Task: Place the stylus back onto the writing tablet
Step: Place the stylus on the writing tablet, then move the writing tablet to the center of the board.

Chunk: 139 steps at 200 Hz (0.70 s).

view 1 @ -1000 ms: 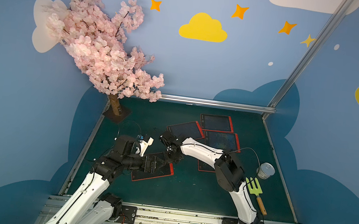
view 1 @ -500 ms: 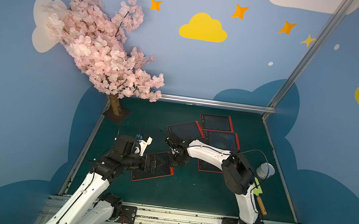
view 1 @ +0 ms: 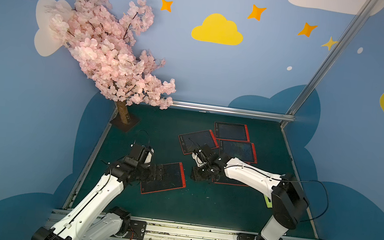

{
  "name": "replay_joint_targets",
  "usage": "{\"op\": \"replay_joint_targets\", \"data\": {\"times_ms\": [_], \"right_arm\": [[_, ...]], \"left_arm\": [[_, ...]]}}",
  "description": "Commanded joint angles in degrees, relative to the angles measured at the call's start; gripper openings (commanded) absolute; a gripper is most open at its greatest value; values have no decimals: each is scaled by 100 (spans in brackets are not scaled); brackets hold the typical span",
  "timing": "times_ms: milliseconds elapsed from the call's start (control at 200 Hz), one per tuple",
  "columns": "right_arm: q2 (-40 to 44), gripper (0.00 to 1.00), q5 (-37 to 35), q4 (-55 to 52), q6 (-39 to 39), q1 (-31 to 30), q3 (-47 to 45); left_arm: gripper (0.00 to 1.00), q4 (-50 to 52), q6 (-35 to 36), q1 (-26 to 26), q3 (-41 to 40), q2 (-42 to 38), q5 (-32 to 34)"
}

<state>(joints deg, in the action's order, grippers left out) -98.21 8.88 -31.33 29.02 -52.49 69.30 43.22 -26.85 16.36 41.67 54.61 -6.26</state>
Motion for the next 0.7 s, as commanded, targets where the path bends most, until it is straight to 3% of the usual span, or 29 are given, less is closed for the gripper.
{"op": "replay_joint_targets", "data": {"times_ms": [0,160,220,691], "right_arm": [[362,56,341,393,-30,79,-236],[699,88,743,705,-25,225,-613],[778,95,852,772,-19,269,-730],[1123,97,768,1063,26,378,-1177]], "left_arm": [[99,221,-362,-190,74,197,464],[99,-152,-600,-676,-171,470,241],[99,-286,-643,-801,-273,566,268],[99,-1463,-951,-1124,-844,1242,623]]}}
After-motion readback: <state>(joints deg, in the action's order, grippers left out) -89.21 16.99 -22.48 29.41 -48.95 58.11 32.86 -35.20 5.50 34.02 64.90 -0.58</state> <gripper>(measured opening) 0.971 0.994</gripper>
